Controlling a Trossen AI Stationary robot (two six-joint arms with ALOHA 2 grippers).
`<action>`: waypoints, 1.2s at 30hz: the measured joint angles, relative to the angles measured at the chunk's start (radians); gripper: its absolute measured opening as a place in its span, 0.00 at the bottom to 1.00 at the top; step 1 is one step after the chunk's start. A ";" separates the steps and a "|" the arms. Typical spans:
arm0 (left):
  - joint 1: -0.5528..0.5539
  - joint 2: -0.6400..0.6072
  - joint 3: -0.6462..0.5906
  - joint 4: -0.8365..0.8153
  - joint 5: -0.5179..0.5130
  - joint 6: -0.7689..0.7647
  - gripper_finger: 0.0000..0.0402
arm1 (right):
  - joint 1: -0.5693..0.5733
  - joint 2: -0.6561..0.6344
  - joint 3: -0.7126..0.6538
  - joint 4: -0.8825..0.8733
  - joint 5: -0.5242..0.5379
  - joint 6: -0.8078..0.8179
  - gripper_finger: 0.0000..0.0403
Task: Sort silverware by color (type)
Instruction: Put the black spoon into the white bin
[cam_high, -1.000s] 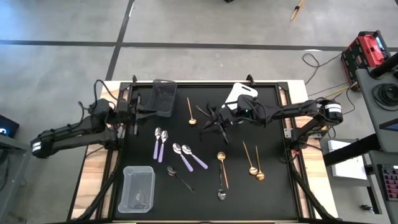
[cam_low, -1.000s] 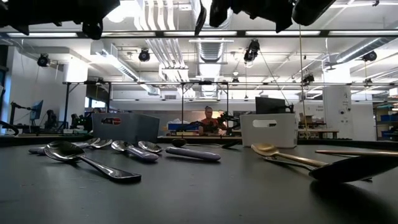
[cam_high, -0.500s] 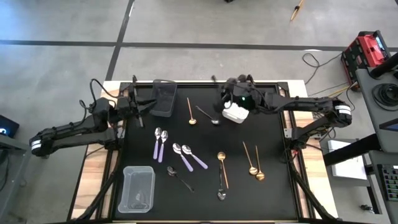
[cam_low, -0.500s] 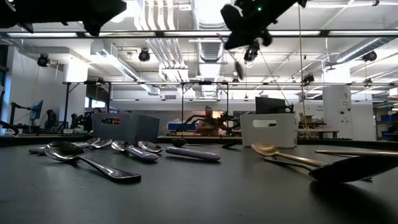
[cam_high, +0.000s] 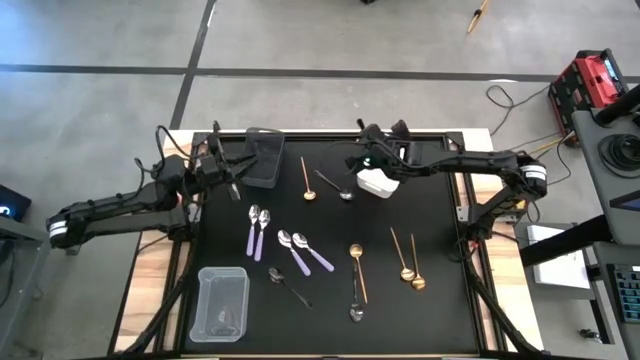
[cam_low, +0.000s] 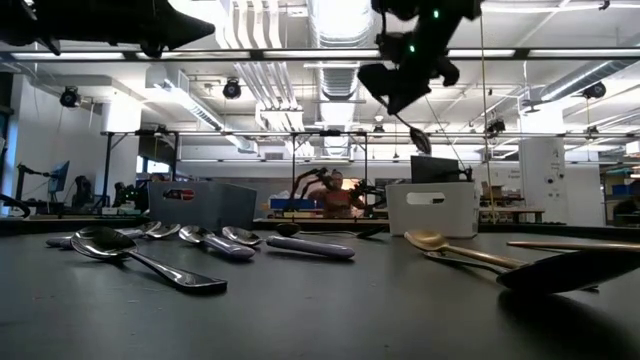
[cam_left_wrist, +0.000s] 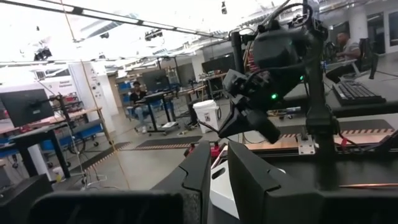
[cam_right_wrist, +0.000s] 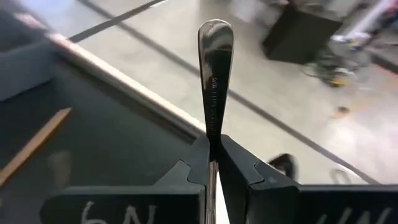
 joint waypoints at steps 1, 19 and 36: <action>0.000 -0.003 0.000 -0.003 0.000 -0.004 0.10 | -0.002 -0.007 -0.029 0.025 0.037 0.006 0.03; 0.000 -0.022 0.000 0.010 -0.001 -0.010 0.10 | -0.026 0.013 -0.504 0.836 0.424 0.105 0.03; 0.000 -0.022 0.000 0.010 -0.001 -0.005 0.10 | -0.047 0.197 -0.491 0.836 0.571 0.409 0.03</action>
